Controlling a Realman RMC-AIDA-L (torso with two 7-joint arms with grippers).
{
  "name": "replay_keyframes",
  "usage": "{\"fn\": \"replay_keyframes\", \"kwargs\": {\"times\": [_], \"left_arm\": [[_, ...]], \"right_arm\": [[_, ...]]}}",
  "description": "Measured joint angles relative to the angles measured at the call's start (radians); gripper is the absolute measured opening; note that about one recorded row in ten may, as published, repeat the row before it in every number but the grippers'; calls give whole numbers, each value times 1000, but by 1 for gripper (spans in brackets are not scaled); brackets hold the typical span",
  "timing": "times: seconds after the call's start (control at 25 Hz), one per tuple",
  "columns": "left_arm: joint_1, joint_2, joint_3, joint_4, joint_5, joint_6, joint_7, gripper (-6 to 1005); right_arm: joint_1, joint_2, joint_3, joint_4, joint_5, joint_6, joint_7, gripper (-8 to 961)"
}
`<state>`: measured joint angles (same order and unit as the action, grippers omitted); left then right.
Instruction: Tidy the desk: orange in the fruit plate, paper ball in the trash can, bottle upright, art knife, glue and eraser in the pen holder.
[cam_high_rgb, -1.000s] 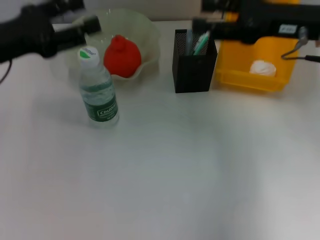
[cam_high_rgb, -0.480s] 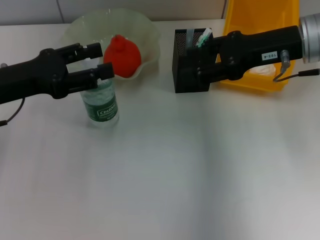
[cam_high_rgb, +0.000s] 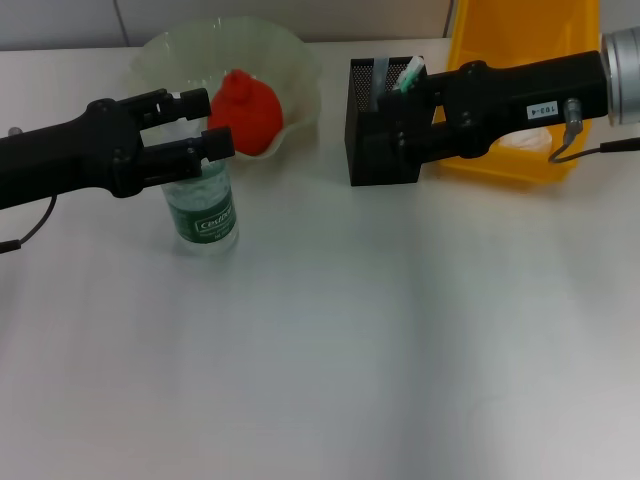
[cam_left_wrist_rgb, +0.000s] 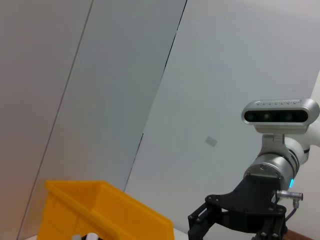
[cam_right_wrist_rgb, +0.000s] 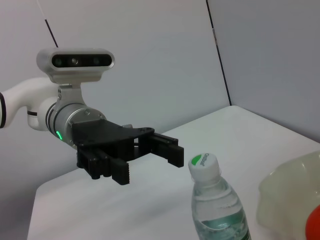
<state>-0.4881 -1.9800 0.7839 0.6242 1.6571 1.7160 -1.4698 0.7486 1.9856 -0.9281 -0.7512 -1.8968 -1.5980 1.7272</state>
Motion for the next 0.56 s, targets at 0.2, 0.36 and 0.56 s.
{"fn": "replay_keyframes", "kwargs": {"times": [0.2, 0.36, 0.56], "left_arm": [[-3, 3, 0, 0, 1, 0, -4, 750], [-3, 5, 0, 0, 2, -5, -6, 750], [-3, 4, 1, 0, 4, -22, -7, 750]], "right_arm": [[-6, 2, 1, 1, 2, 2, 3, 740], [-7, 4, 2, 19, 4, 8, 4, 740], [-7, 4, 2, 23, 4, 13, 5, 740]]}}
